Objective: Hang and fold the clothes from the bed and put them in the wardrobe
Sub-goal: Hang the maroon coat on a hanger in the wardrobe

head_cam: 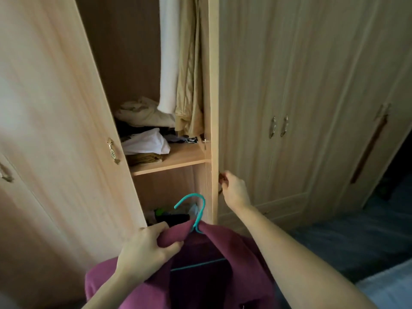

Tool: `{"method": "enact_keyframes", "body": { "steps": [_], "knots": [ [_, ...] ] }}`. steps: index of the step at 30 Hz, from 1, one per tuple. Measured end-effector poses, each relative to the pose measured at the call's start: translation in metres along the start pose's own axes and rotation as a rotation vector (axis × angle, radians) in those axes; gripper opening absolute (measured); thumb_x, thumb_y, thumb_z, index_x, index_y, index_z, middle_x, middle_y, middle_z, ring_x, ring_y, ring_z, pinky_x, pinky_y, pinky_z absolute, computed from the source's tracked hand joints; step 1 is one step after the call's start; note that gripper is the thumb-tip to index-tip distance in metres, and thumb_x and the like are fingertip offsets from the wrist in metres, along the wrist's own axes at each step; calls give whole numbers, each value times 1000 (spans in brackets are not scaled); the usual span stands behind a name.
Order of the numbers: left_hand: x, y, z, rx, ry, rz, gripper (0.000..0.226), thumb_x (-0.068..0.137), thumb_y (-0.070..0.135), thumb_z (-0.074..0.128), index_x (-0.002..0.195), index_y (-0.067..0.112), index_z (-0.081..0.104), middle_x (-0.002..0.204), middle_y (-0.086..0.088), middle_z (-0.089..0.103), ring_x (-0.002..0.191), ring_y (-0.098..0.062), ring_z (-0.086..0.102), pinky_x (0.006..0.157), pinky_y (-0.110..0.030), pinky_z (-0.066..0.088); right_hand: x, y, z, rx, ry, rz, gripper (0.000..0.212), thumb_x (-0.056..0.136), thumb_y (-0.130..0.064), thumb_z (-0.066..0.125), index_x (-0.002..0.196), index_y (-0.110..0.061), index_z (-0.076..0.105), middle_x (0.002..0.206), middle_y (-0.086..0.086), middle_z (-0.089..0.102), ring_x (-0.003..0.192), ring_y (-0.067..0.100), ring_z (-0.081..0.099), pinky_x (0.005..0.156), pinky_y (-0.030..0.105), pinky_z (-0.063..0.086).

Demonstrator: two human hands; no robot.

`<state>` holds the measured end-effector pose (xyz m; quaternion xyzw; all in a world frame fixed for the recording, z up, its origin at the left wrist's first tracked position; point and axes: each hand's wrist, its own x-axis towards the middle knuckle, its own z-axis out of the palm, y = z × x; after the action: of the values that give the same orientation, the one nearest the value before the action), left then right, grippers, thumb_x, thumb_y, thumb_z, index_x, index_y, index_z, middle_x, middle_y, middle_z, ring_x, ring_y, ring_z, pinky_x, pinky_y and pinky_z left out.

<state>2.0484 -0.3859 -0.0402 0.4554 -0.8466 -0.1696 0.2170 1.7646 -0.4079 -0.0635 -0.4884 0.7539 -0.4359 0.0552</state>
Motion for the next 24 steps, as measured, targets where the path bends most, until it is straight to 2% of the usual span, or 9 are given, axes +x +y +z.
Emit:
{"method": "enact_keyframes", "body": {
  "steps": [2,5,11,13,16,19,22,24],
  "knots": [
    [4,23,16,-15,-17,33,32,63,67,57,73,38,53,63,15,61,62,-3,57,51,-21,39,6,19,-19,-4,-24,0,21,97,-12,52,114,-19,62,109,-1,69,102,14,66,89,31,54],
    [11,49,38,-30,-19,57,34,62,68,55,74,37,54,66,18,61,61,-6,58,52,-27,40,15,44,-45,-12,-12,9,23,98,-11,51,116,-18,62,110,0,69,101,15,66,87,28,53],
    [8,65,55,-48,27,-5,41,60,67,54,71,28,57,65,17,61,60,-4,58,51,-25,40,34,78,-74,-66,-9,48,24,97,-9,49,114,-18,63,106,3,69,96,19,67,87,37,57],
    [5,61,51,-59,21,-43,40,61,65,58,71,27,59,65,17,62,62,-3,58,50,-25,41,33,80,-77,-70,-41,7,27,97,-10,50,120,-17,62,111,4,69,101,19,66,91,39,55],
    [0,48,38,-61,30,-88,27,68,50,72,69,26,62,64,16,62,63,-1,58,52,-27,43,25,71,-74,-77,-38,-27,29,97,-10,51,124,-14,61,113,4,69,103,19,66,91,36,54],
    [-8,32,22,-72,47,-86,23,71,45,74,68,25,62,63,14,62,63,-2,57,52,-29,43,17,61,-67,-87,39,49,26,96,-11,52,119,-17,63,108,2,70,98,19,67,84,31,55],
    [-15,12,2,-89,66,-80,24,72,47,73,67,27,61,61,14,62,62,-2,57,54,-30,44,-13,45,-63,-6,276,165,26,94,-9,54,117,-16,62,111,1,67,100,17,64,84,27,51],
    [-20,-5,-10,-99,74,-88,26,71,51,72,68,28,60,61,12,62,61,-2,57,56,-31,45,-46,25,-58,2,372,57,17,93,-8,55,105,-17,62,103,-3,64,93,11,60,81,25,49]
  ]
}}
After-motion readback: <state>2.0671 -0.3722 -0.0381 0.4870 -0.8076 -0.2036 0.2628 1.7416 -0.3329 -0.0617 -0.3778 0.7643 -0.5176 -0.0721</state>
